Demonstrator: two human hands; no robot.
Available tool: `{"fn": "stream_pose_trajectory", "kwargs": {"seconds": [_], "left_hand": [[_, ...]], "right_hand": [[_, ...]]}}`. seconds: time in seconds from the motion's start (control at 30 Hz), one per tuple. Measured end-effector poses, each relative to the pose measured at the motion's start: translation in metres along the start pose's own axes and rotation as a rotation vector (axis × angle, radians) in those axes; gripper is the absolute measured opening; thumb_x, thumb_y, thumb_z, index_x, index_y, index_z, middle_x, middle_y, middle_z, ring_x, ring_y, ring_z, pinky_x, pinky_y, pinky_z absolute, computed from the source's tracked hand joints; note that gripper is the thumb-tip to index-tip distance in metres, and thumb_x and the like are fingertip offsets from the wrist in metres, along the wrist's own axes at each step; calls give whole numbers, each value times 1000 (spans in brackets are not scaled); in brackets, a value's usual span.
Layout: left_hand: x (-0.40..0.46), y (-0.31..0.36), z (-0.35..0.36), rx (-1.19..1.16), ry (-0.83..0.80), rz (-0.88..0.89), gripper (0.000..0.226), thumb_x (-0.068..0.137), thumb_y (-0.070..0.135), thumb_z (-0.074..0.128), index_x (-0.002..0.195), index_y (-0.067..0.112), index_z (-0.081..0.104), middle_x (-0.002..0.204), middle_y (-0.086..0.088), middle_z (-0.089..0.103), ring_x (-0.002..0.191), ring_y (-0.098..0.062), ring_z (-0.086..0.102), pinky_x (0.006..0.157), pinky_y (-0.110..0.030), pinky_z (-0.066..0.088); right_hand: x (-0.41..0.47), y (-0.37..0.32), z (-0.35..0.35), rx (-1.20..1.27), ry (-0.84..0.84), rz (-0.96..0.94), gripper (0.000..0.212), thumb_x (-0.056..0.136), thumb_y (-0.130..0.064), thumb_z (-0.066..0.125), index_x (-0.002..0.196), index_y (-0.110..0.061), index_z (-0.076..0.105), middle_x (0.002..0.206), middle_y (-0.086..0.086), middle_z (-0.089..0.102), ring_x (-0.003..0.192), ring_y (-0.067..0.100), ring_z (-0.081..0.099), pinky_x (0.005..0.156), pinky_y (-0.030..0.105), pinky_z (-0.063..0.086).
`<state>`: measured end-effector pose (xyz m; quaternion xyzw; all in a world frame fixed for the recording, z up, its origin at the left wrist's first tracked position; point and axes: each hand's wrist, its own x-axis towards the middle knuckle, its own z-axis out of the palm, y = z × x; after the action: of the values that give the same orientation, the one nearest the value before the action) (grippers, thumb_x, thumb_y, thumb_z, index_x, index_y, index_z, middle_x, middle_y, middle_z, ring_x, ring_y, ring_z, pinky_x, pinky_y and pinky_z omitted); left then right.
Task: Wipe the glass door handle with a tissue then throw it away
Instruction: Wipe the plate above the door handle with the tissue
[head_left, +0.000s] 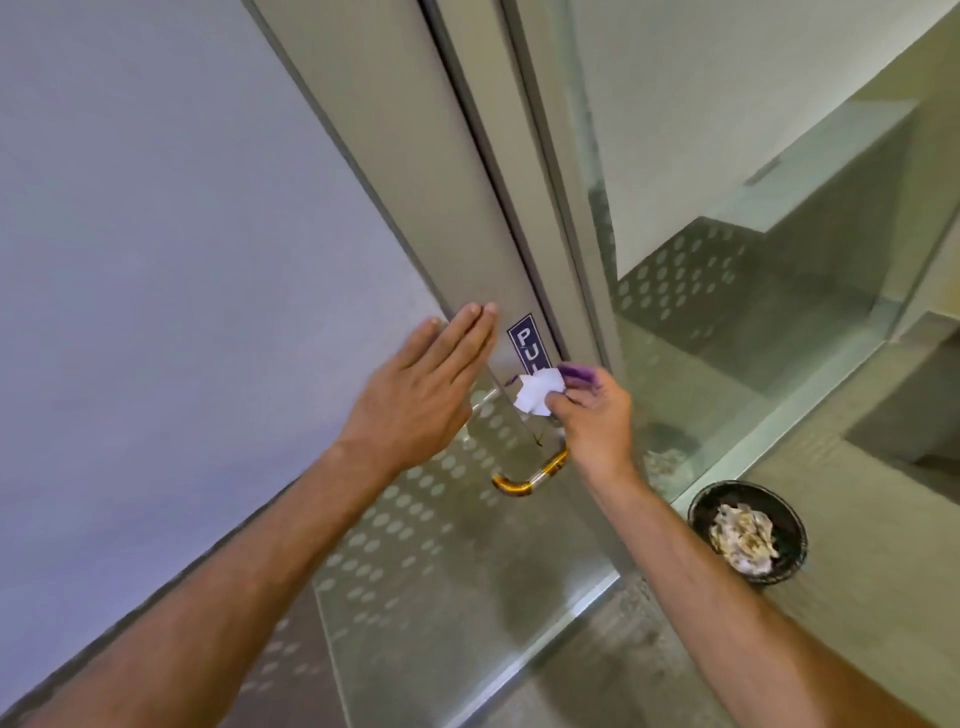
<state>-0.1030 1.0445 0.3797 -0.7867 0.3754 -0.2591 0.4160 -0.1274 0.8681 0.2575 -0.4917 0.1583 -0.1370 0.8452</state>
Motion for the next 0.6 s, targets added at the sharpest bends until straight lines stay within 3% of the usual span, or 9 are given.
{"fn": "stream_pose_trajectory", "kwargs": {"seconds": [0.1, 0.2, 0.27, 0.33, 0.43, 0.53, 0.6], "left_hand": [[-1, 4, 12, 137, 5, 18, 87, 101, 52, 38, 170, 3, 18, 177, -13, 12, 163, -27, 16, 130, -44, 6], [0, 4, 19, 169, 16, 18, 92, 102, 57, 34, 170, 1, 9, 178, -15, 5, 164, -29, 12, 131, -45, 1], [1, 6, 23, 174, 21, 26, 95, 101, 58, 34, 170, -1, 6, 177, -17, 3, 164, -30, 11, 131, -46, 1], [1, 7, 26, 183, 34, 32, 95, 101, 58, 34, 169, -3, 6, 177, -18, 4, 164, -30, 13, 131, -47, 1], [3, 6, 26, 178, 53, 39, 93, 99, 57, 35, 169, -1, 13, 177, -18, 8, 163, -30, 16, 131, -45, 4], [3, 7, 25, 179, 55, 41, 95, 100, 59, 35, 169, -2, 12, 177, -18, 6, 164, -31, 14, 131, -46, 4], [4, 7, 25, 173, 55, 33, 98, 100, 61, 34, 169, -3, 6, 177, -19, 1, 164, -31, 10, 131, -46, 2]], "right_hand": [[4, 15, 13, -73, 107, -23, 29, 81, 5, 66, 83, -24, 67, 77, -2, 76, 69, 11, 71, 58, 18, 53], [14, 23, 24, -142, 203, -107, 19, 82, 5, 67, 83, -14, 68, 88, 10, 71, 74, 11, 69, 68, 24, 55], [14, 26, 34, -190, 266, -164, 22, 81, 5, 68, 77, -16, 68, 84, 2, 64, 69, 6, 65, 68, 21, 51], [6, 30, 47, -216, 281, -204, 26, 79, 2, 69, 72, -23, 68, 79, -7, 59, 68, 10, 64, 65, 19, 51], [-7, 39, 60, -291, 215, -311, 14, 82, -9, 72, 74, -20, 71, 76, -12, 58, 67, 12, 65, 63, 19, 51], [-2, 42, 49, -312, 197, -237, 20, 80, -3, 73, 73, -21, 69, 75, -9, 63, 66, 13, 66, 62, 20, 52], [10, 35, 40, -256, 271, -116, 27, 78, 0, 73, 70, -24, 65, 73, 0, 69, 64, 13, 65, 61, 24, 50]]}}
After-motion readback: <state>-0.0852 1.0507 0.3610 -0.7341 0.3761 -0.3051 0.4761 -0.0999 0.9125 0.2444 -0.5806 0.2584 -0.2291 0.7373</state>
